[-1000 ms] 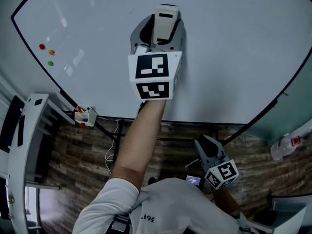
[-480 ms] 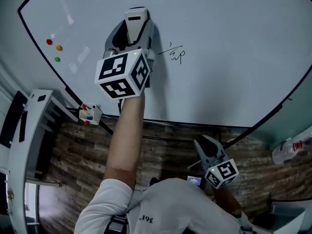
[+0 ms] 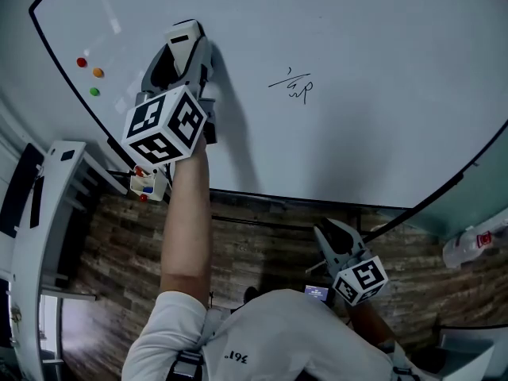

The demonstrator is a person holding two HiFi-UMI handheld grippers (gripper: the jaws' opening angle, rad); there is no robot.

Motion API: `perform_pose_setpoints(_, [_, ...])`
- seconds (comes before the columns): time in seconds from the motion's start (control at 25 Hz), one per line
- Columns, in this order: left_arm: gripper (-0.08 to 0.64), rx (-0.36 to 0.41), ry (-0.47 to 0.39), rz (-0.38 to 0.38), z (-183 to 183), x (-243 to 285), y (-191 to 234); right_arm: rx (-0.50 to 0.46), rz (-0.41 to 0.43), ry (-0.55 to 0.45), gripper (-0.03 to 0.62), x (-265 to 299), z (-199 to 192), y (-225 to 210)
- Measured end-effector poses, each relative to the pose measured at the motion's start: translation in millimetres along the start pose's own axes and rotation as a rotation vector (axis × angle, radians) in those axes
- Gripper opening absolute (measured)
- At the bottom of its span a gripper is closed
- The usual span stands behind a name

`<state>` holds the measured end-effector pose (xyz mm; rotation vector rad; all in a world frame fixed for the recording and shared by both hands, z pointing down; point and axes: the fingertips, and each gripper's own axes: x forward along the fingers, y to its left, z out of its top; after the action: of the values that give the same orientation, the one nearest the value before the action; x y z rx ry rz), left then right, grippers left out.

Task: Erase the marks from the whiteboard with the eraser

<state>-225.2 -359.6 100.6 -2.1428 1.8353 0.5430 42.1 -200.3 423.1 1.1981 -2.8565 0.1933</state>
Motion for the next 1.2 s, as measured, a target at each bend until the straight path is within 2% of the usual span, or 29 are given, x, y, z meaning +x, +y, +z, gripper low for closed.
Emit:
perform_pose_setpoints(0.28, [0.255, -0.027, -0.034, -0.003, 17.1, 2.6, 6.0, 0.001, -0.006, 0.0, 0.098, 1.8, -1.9, 0.5])
perform_pose_setpoints(0.44, [0.255, -0.014, -0.034, 0.007, 19.5, 6.8, 0.3, 0.009, -0.013, 0.005, 0.098, -0.7, -6.1, -1.7])
perform_pose_setpoints(0.64, [0.255, -0.007, -0.031, -0.046, 19.6, 14.4, -30.9, 0.014, -0.003, 0.007, 0.098, -2.6, -9.5, 2.2])
perform_pose_setpoints(1.0, [0.255, 0.009, -0.027, -0.076, 15.3, 21.6, -81.3, 0.038, -0.017, 0.02, 0.098, -17.3, -18.9, -5.5])
perform_pose_setpoints(1.2, [0.255, 0.01, -0.014, -0.138, 5.3, 25.8, -125.9, 0.046, -0.023, 0.019, 0.098, -25.9, -22.4, -9.9])
